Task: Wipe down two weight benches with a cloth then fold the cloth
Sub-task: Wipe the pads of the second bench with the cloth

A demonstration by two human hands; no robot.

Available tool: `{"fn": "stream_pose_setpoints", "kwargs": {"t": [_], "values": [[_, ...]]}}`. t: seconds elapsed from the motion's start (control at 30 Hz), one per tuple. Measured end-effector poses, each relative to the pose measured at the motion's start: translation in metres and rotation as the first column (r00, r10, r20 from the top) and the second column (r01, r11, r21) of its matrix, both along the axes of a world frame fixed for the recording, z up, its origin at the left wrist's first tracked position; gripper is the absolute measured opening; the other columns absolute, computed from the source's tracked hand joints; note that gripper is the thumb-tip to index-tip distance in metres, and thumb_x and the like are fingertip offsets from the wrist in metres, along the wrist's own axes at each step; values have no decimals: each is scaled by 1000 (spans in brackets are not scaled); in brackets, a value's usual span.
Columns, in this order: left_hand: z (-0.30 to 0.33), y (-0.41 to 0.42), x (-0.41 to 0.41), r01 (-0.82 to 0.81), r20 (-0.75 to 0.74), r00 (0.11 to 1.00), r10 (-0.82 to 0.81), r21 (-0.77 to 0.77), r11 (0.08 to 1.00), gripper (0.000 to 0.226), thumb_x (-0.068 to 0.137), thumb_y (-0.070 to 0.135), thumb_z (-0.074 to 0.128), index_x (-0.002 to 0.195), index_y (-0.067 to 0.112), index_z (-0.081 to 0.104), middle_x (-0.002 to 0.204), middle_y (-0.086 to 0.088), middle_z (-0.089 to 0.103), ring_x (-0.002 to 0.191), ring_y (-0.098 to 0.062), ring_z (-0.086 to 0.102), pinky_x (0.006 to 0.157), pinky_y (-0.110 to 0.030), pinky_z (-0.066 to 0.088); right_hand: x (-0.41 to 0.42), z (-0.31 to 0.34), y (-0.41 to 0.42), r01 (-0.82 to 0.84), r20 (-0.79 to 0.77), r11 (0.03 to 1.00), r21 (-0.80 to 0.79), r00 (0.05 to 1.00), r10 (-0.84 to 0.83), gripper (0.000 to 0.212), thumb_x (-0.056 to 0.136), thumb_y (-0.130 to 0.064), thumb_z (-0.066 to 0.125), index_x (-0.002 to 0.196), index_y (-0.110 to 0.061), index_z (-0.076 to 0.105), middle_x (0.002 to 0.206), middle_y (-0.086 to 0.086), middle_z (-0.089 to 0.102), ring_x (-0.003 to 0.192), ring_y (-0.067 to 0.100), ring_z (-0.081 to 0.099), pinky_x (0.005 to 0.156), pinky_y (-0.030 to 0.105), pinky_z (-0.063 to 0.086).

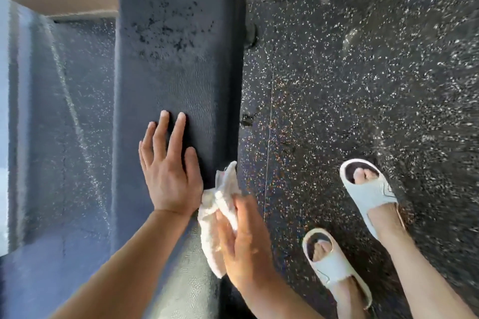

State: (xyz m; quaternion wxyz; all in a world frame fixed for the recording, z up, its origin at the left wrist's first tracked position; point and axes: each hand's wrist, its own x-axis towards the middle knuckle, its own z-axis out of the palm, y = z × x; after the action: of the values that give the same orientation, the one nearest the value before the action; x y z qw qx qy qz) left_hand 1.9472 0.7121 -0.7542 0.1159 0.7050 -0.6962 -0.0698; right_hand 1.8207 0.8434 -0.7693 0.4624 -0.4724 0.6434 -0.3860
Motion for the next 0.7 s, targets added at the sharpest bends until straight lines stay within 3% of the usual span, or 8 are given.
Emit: {"fn": "stream_pose_setpoints", "kwargs": {"t": [0.13, 0.23, 0.37, 0.47, 0.57, 0.7], "values": [[-2, -3, -2, -5, 14, 1000, 5, -17, 1000, 56, 103, 24, 45, 159, 20, 46, 168, -8, 36, 153, -38, 31, 125, -58, 26, 7, -6, -6, 40, 7, 997, 59, 999, -41, 24, 100, -34, 54, 120, -23, 52, 102, -7, 56, 85, 18, 60, 71, 35, 50], [-4, -1, -1, -15, 20, 1000, 15, -16, 1000, 57, 103, 24, 44, 159, 20, 45, 169, -8, 36, 154, -37, 29, 125, -58, 25, 5, -9, -46, 108, 43, 994, -18, 993, -107, 17, 102, -30, 48, 117, -20, 50, 97, -2, 56, 78, 16, 57, 67, 37, 51], [-4, -1, -1, -27, 21, 999, 27, 8, 1000, 58, 102, 26, 43, 160, 22, 44, 170, -7, 33, 156, -35, 27, 128, -54, 22, -8, -11, -135, 254, 54, 959, -128, 967, -249, 34, 108, -40, 38, 118, -10, 53, 99, 6, 60, 80, 23, 60, 66, 40, 50], [-3, 0, -2, -30, 40, 999, 29, 26, 999, 59, 102, 26, 40, 161, 21, 43, 171, -7, 32, 156, -36, 26, 128, -53, 21, -14, -11, -194, 330, 25, 940, -90, 944, -329, 18, 105, -32, 44, 111, -17, 53, 101, -2, 60, 84, 11, 58, 70, 32, 48], [-4, 0, -1, -23, 38, 999, 22, 24, 999, 59, 103, 25, 40, 161, 21, 43, 171, -7, 32, 156, -35, 26, 127, -54, 22, -17, -15, -194, 305, 42, 946, -114, 952, -302, 16, 105, -25, 48, 115, -15, 55, 106, -1, 59, 90, 12, 57, 74, 31, 47], [-6, 0, 1, -15, 30, 999, 15, 7, 1000, 57, 104, 29, 40, 160, 21, 44, 170, -7, 33, 155, -36, 29, 126, -56, 24, -13, -18, -113, 107, 8, 980, -166, 994, -107, 25, 100, -12, 46, 124, -10, 53, 106, 3, 53, 86, 23, 58, 69, 45, 51]]}}
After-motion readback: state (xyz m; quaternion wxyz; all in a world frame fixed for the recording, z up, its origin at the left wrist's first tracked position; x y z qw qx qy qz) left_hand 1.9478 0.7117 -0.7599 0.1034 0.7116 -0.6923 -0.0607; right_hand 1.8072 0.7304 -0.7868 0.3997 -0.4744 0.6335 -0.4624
